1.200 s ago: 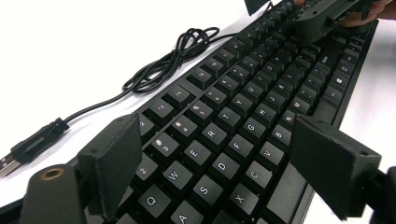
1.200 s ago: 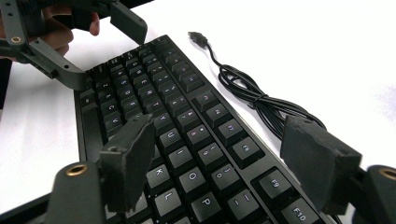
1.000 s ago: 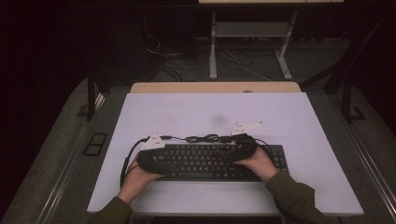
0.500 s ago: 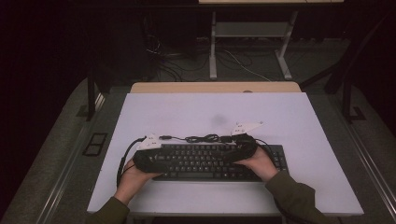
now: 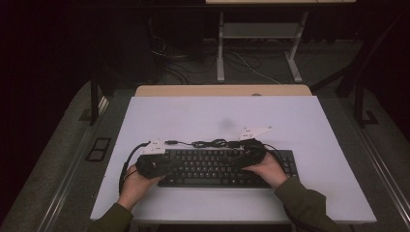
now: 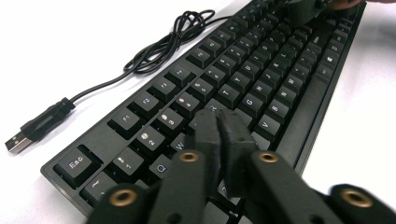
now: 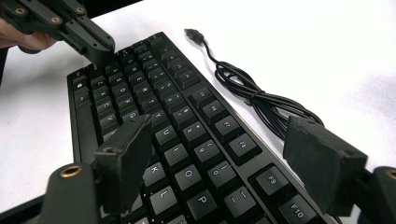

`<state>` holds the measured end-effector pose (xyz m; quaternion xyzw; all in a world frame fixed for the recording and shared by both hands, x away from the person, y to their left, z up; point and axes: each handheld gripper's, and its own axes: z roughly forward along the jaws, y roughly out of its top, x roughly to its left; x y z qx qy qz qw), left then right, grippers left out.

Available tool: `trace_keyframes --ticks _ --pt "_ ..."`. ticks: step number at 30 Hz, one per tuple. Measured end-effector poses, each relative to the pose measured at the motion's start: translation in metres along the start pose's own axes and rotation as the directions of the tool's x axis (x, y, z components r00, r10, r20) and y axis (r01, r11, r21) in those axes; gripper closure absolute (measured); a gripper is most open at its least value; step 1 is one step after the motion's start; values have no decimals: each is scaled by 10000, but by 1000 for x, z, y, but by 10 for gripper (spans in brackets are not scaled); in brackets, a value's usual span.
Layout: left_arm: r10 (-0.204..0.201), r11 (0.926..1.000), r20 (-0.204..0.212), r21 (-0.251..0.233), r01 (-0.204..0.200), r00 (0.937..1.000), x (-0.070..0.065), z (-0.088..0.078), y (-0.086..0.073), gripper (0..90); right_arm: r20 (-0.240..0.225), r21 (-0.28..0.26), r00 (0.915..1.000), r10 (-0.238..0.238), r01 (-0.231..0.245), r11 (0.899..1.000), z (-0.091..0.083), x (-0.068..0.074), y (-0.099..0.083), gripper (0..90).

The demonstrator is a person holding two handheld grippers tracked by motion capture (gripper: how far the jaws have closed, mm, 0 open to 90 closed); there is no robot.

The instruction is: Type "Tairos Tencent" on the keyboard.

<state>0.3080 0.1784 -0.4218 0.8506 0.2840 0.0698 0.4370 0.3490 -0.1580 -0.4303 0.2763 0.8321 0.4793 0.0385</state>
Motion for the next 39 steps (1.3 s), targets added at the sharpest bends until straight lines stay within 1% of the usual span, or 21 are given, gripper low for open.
trace_keyframes --ticks 4,5,10,13,19,22,28,30,39 --pt "-135 9999 2 66 135 9999 1 3 -1 889 -6 -9 10000 13 -13 10000 0 0 0 235" --pt "-99 9998 13 148 99 10000 2 3 -2 890 -8 -10 10000 11 -11 10000 0 0 0 235" --pt "-53 9996 4 266 53 10000 3 5 -3 890 8 -11 10000 31 -31 10000 0 0 0 234" --pt "-95 9995 26 302 94 10000 3 7 -3 890 2 -9 10000 15 -15 10000 0 0 0 235" --pt "-26 9987 86 512 22 10000 2 10 -3 890 18 5 10000 2 -2 10000 0 0 0 235" --pt "-76 9988 100 476 71 9999 2 12 -3 890 8 -3 10000 24 -24 10000 0 0 0 235" --pt "-21 9983 143 577 13 9999 2 13 -3 890 21 9 10000 14 -14 10000 0 0 0 235" --pt "-84 9985 148 546 76 9999 1 14 -4 889 15 2 10000 22 -22 10000 0 0 0 235" --pt "20 9980 132 632 -28 9999 1 15 -4 890 37 7 10000 9 -9 10000 0 0 0 235"
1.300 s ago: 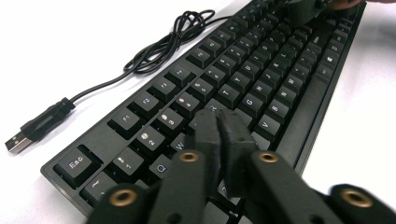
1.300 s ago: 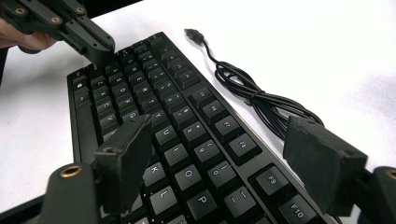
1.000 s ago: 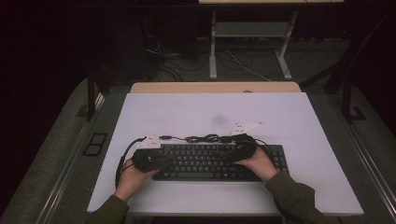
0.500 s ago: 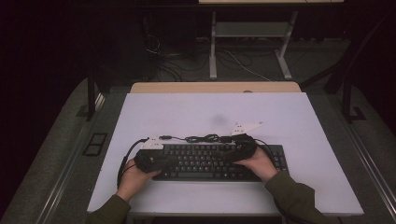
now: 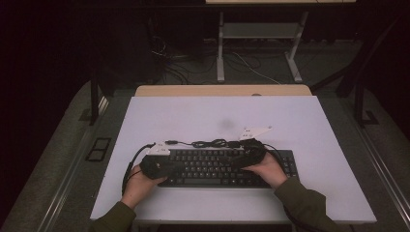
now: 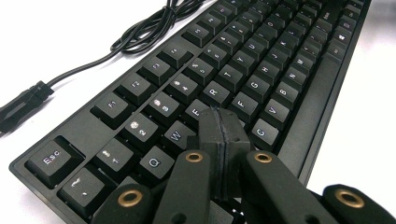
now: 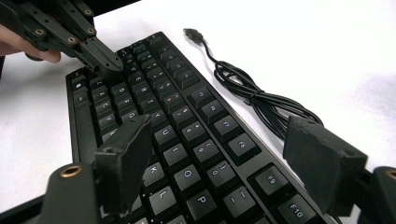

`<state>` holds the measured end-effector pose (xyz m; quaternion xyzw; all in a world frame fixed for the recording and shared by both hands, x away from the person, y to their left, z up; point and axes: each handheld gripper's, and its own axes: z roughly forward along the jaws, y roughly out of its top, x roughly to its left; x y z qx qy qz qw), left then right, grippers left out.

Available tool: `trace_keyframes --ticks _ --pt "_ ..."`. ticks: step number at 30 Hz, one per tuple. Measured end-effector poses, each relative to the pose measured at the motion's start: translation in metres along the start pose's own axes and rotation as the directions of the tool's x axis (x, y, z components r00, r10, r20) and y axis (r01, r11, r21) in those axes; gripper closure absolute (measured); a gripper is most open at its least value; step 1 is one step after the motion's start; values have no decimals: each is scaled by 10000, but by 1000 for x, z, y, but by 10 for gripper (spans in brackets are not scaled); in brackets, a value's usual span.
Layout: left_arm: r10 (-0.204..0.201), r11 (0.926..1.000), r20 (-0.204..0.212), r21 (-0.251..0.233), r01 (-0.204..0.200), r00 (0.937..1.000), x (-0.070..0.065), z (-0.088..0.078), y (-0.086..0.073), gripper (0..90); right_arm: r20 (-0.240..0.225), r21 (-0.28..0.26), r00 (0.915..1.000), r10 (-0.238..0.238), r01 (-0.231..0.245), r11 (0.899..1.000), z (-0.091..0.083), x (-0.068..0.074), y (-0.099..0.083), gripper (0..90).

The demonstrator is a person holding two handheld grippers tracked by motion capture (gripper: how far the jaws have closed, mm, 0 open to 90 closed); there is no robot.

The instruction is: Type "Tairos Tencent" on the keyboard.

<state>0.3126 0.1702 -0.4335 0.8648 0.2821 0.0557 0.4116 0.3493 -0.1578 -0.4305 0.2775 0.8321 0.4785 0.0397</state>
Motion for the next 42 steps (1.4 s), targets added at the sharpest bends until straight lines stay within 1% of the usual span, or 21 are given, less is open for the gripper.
trace_keyframes --ticks 3,4,5,7,13,15,17,18,26,31,36,40,42 --pt "-10 10000 18 47 9 10000 0 1 0 890 1 -1 10000 6 -6 10000 0 0 0 235" --pt "91 9997 -1 224 -91 10000 0 1 0 890 6 1 10000 2 -2 10000 0 0 0 235" --pt "67 9998 22 197 -67 10000 0 2 0 890 13 0 10000 14 -14 10000 0 0 0 235" --pt "174 9996 -21 216 -173 9998 0 2 0 890 9 11 10000 20 -20 10000 0 0 0 235" --pt "127 9997 -55 195 -126 9999 0 1 1 890 5 0 10000 12 -12 10000 0 0 0 234" --pt "86 9999 -38 136 -85 10000 0 1 0 889 5 -6 10000 16 -16 10000 0 0 0 235" --pt "-2 10000 -50 -21 1 10000 0 -1 1 889 6 -10 10000 16 -16 10000 0 0 0 234" --pt "17 10000 -94 -56 -18 10000 0 -2 1 889 4 -17 10000 16 -16 10000 0 0 0 235" --pt "-4 9996 -54 -268 3 10000 -1 -5 2 882 3 -14 10000 17 -17 10000 0 0 0 235" --pt "-56 9994 -105 -354 52 9999 -1 -7 3 824 -3 -8 10000 10 -10 10000 0 -1 0 235" --pt "-225 9985 -169 -503 217 9996 -1 -7 3 732 -7 34 10000 23 -23 10000 0 -1 -1 235" --pt "-299 9975 -94 -641 292 9995 -3 -9 4 674 25 30 10000 17 -17 10000 -1 -1 -1 235" --pt "-320 9975 -14 -638 318 9995 -5 -9 4 648 12 4 10000 54 -54 10000 -1 -1 -2 235"
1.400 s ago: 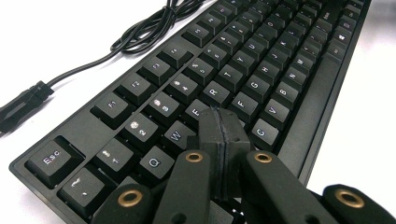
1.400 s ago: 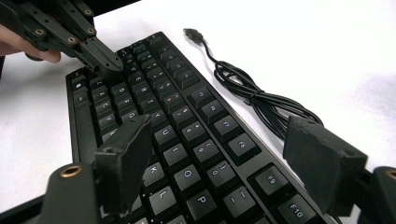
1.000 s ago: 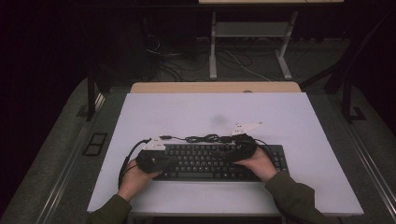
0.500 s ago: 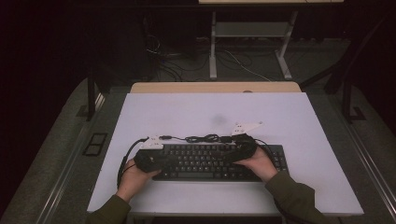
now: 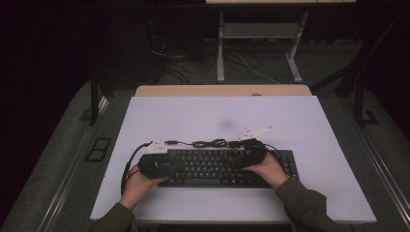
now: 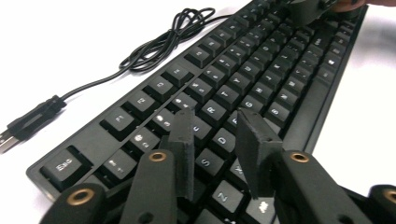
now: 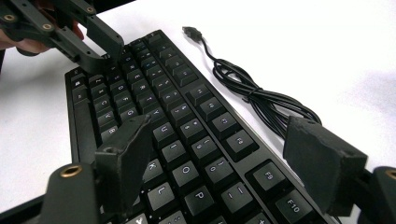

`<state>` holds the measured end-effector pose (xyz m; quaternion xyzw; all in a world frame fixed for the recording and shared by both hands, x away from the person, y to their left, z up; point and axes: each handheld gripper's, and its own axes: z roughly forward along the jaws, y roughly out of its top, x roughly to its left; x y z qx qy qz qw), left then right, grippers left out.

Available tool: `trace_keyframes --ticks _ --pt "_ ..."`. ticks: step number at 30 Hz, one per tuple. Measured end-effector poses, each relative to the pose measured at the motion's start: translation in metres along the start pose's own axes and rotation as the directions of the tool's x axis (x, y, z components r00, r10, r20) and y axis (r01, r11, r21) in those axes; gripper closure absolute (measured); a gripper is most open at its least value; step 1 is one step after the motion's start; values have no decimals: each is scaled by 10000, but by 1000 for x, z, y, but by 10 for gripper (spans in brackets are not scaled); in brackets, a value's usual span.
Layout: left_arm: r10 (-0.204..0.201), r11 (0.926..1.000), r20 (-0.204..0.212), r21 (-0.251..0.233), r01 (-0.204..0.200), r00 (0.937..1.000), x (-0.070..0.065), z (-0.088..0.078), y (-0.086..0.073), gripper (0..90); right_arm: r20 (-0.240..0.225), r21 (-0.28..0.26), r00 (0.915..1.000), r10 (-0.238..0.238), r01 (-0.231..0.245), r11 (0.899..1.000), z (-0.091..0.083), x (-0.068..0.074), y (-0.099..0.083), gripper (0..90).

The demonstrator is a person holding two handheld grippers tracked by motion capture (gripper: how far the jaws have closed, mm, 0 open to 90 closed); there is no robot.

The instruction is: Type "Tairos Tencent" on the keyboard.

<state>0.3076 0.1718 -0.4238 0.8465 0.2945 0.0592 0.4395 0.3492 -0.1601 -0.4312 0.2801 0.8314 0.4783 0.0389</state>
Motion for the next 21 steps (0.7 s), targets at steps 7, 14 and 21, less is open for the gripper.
trace_keyframes --ticks 7,14,21 --pt "173 9998 223 -83 -171 9996 -9 -1 4 649 -27 -3 10000 -28 28 10000 0 -1 -1 235" --pt "286 9995 607 -150 -277 9977 -17 -1 6 746 -58 -92 9999 91 -92 9999 -1 -1 -1 235" --pt "525 9986 1087 4 -529 9927 -21 1 7 884 -21 -58 10000 68 -68 10000 1 -1 -1 235"
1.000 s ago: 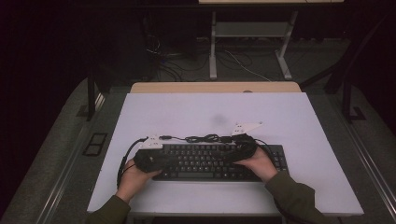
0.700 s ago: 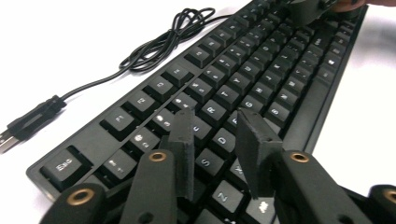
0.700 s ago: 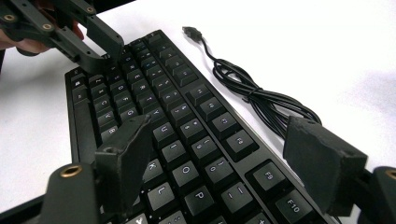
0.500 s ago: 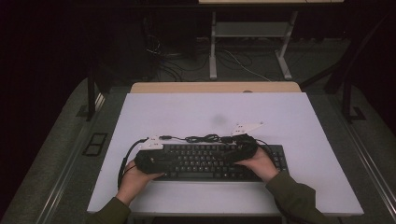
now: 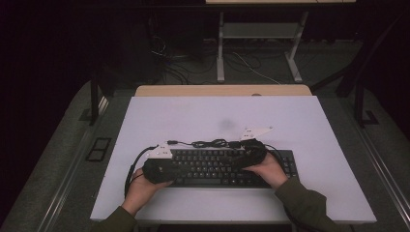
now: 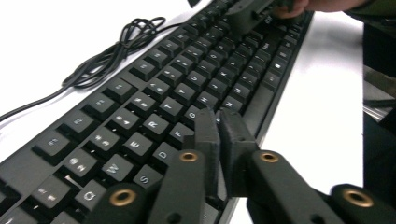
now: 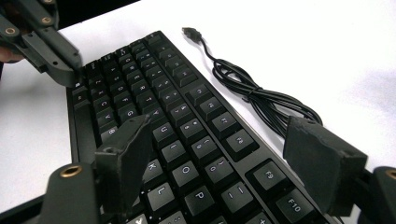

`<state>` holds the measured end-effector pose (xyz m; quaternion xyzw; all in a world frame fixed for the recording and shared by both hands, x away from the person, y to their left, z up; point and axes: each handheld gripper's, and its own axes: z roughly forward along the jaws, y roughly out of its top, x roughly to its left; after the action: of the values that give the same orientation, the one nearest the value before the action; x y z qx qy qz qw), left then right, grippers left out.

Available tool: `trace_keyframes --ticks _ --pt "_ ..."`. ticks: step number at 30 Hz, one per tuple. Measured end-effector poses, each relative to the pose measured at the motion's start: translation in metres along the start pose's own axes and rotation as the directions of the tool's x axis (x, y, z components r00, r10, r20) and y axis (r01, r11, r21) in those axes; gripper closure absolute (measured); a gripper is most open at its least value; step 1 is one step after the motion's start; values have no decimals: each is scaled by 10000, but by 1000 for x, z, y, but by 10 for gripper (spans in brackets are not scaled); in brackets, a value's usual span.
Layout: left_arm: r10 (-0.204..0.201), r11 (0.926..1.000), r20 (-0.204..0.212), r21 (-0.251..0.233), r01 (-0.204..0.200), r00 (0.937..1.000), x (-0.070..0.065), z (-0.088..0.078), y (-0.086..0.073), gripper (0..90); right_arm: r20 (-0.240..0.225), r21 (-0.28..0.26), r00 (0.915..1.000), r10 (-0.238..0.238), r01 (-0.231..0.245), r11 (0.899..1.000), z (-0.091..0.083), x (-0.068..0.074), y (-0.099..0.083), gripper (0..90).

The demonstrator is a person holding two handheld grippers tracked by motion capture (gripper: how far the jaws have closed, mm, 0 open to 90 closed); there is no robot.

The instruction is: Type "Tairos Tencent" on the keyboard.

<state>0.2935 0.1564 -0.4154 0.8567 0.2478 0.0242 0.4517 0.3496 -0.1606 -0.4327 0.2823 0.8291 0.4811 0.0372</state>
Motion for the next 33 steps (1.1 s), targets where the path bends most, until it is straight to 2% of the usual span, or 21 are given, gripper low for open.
trace_keyframes --ticks 6,12,28,33 --pt "310 9992 265 260 -316 9992 -3 5 1 890 29 20 10000 -26 26 10000 0 -1 -1 235" --pt "419 9979 460 472 -440 9981 -7 12 1 890 31 71 10000 -58 57 10000 1 0 -1 235" --pt "587 9915 550 1133 -646 9968 -8 26 -3 890 44 35 10000 2 -2 10000 1 0 -1 235" --pt "581 9914 505 1143 -636 9970 -7 27 -3 890 52 18 10000 0 0 10000 0 -1 -1 234"
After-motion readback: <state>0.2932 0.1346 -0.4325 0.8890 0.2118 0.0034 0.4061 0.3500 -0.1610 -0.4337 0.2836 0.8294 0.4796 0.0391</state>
